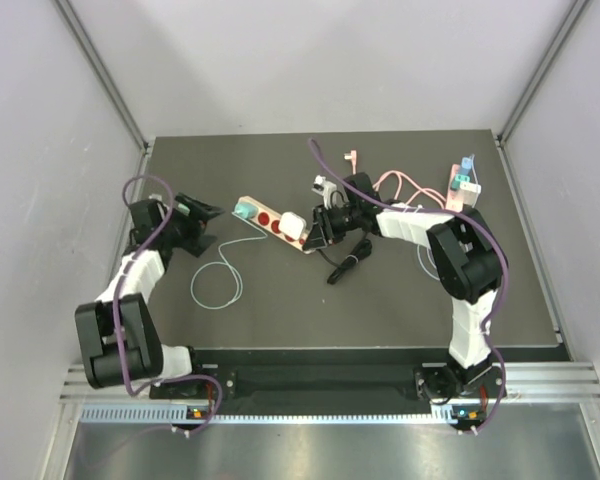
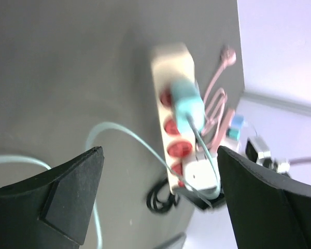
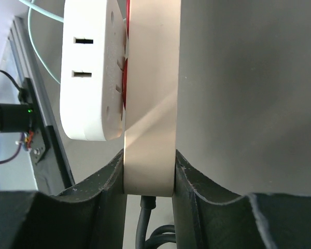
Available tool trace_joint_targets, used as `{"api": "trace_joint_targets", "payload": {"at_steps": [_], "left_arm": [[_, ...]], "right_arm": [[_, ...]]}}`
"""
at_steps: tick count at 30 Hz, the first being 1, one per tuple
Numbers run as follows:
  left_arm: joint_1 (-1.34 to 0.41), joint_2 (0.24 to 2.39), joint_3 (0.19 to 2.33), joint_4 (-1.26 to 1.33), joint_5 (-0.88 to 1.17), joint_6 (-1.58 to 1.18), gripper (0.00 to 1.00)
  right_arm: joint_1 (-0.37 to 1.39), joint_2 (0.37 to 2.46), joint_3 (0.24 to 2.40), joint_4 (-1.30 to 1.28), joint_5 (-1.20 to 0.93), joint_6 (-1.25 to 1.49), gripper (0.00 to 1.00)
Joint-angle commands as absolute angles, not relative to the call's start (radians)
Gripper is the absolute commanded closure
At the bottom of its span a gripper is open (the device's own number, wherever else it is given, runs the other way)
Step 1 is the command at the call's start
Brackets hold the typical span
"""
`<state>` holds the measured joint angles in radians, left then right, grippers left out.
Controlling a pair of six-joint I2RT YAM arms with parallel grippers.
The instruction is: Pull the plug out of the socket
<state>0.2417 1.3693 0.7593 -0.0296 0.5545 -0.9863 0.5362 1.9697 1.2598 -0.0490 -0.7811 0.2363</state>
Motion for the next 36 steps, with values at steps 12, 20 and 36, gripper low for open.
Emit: {"api": "trace_joint_targets", "payload": {"at_steps": [12, 20, 36], "left_arm": [[0.020, 1.272, 0.701, 0.144, 0.336, -1.178, 0.06], [-0.032, 1.298, 0.710, 0.146, 0.267, -1.180, 0.15], [-0.054, 1.356, 0.762, 0.097, 0.202, -1.144, 0.66]], "right_arm": [[0.580, 1.795, 1.221, 0.005, -0.795, 0.075, 1.00], [0.606, 1.776, 1.218, 0.003, -0.804, 0.072, 1.00], [0.627, 1.769, 1.210, 0.018, -0.811, 0.098, 1.00]]}}
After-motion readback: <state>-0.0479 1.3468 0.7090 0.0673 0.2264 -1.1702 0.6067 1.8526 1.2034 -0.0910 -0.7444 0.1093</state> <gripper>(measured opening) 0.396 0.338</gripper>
